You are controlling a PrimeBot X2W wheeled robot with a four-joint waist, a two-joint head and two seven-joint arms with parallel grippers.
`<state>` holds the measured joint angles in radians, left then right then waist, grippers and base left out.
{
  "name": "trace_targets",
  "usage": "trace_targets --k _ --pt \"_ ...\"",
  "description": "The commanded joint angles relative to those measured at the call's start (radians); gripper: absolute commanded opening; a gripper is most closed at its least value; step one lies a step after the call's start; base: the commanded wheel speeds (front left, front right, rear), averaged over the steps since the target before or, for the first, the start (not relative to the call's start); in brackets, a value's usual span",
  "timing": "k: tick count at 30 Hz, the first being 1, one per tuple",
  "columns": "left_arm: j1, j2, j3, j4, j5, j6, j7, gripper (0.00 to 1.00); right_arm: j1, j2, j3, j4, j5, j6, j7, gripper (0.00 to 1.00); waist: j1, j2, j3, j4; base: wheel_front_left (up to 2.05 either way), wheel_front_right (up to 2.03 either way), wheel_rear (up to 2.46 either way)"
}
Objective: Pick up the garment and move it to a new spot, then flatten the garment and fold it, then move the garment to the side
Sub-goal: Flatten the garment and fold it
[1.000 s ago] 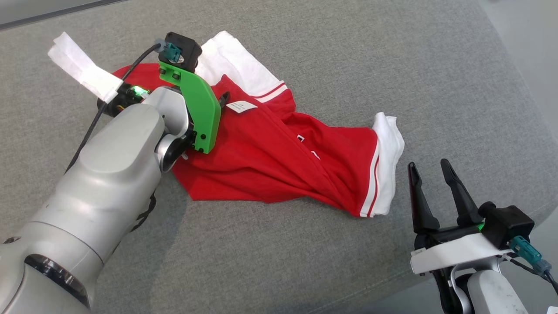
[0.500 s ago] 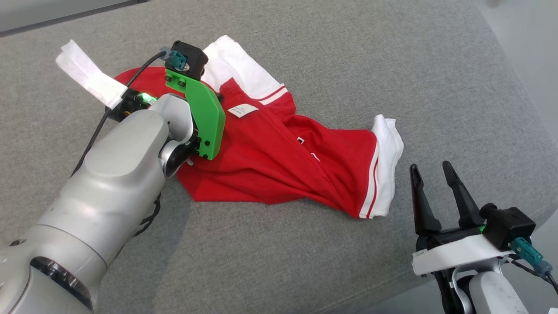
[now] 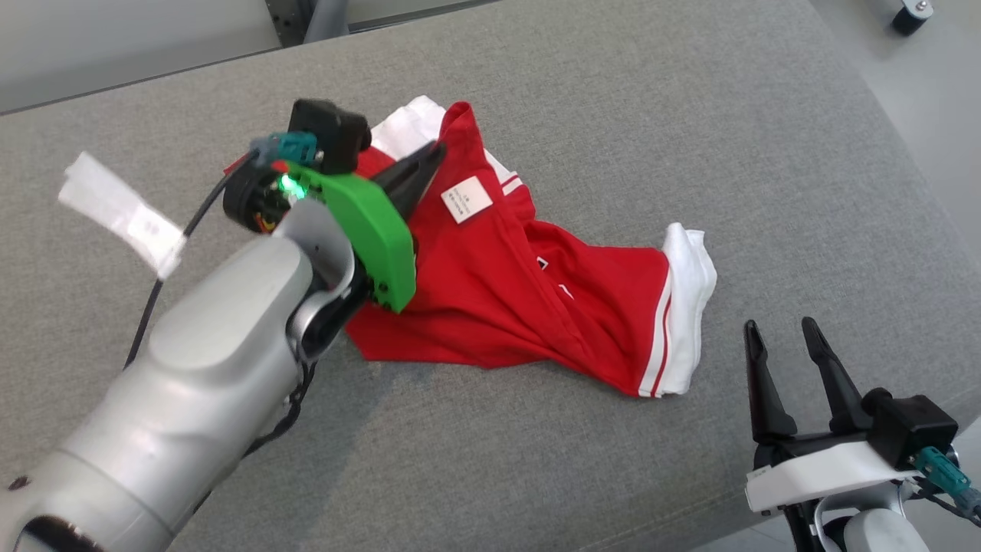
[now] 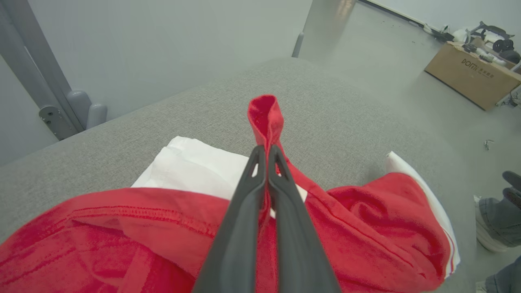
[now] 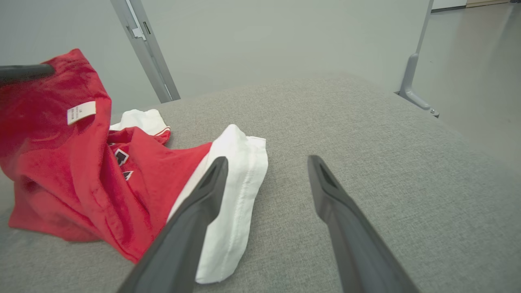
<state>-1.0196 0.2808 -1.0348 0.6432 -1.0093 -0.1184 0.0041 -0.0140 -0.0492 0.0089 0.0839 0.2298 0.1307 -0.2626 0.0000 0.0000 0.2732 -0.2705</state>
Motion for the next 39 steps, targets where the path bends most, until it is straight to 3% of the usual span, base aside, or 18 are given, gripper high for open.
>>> trace_targets --k 1,7,13,20,27,28,29,30,32,33,39 --pt "0.087 0.056 0.003 -0.082 -0.008 0.018 -0.033 0.00 0.028 -0.003 -0.018 -0.003 -0.011 0.000 -0.003 1.00 0.0000 0.0000 -0.050 0.038 0.00 0.00 0.00" --pt "0.372 0.246 0.003 -0.381 -0.030 0.161 -0.103 0.00 0.076 -0.003 -0.049 -0.011 -0.038 0.000 -0.003 1.00 0.0000 0.0000 -0.104 0.113 0.00 0.00 0.00" --pt "0.593 0.339 0.026 -0.515 -0.100 0.233 -0.183 0.00 0.087 -0.003 -0.051 -0.015 -0.058 0.000 -0.003 1.00 0.0000 0.0000 -0.124 0.177 0.00 0.00 0.00" --pt "0.728 0.317 0.061 -0.488 -0.108 0.242 -0.256 0.00 0.079 -0.003 -0.043 -0.011 -0.077 0.000 -0.003 1.00 0.0000 0.0000 -0.137 0.238 0.00 0.00 0.00" --pt "0.819 0.248 0.164 -0.419 -0.067 0.171 -0.269 0.00 0.092 -0.003 -0.043 -0.011 -0.080 0.000 -0.003 1.00 0.0000 0.0000 -0.138 0.257 0.00 0.00 0.00" --pt "0.831 0.237 0.185 -0.410 -0.053 0.157 -0.269 0.03 0.094 -0.003 -0.043 -0.011 -0.080 0.000 -0.003 1.00 0.0000 0.0000 -0.138 0.258 0.00 0.00 0.00" --pt "0.843 0.222 0.209 -0.397 -0.046 0.148 -0.269 0.18 0.095 -0.003 -0.045 -0.010 -0.081 0.000 -0.003 1.00 0.0000 0.0000 -0.138 0.259 0.00 0.00 0.00" --pt "0.856 0.211 0.229 -0.385 -0.027 0.140 -0.269 0.36 0.094 -0.003 -0.044 -0.010 -0.082 0.000 -0.003 1.00 0.0000 0.0000 -0.138 0.258 0.00 0.00 0.00" --pt "0.874 0.181 0.277 -0.368 0.001 0.123 -0.269 0.94 0.092 -0.003 -0.045 -0.010 -0.082 0.000 -0.003 1.00 0.0000 0.0000 -0.137 0.255 0.00 0.00 0.00" --pt "0.890 0.168 0.298 -0.356 0.009 0.116 -0.269 1.00 0.091 -0.003 -0.046 -0.011 -0.082 0.000 -0.003 1.00 0.0000 0.0000 -0.138 0.252 0.00 0.00 0.00" --pt "0.962 0.106 0.424 -0.329 0.085 0.084 -0.269 1.00 0.103 -0.003 -0.065 -0.021 -0.086 0.000 -0.003 1.00 0.0000 0.0000 -0.151 0.236 0.00 0.00 0.00"
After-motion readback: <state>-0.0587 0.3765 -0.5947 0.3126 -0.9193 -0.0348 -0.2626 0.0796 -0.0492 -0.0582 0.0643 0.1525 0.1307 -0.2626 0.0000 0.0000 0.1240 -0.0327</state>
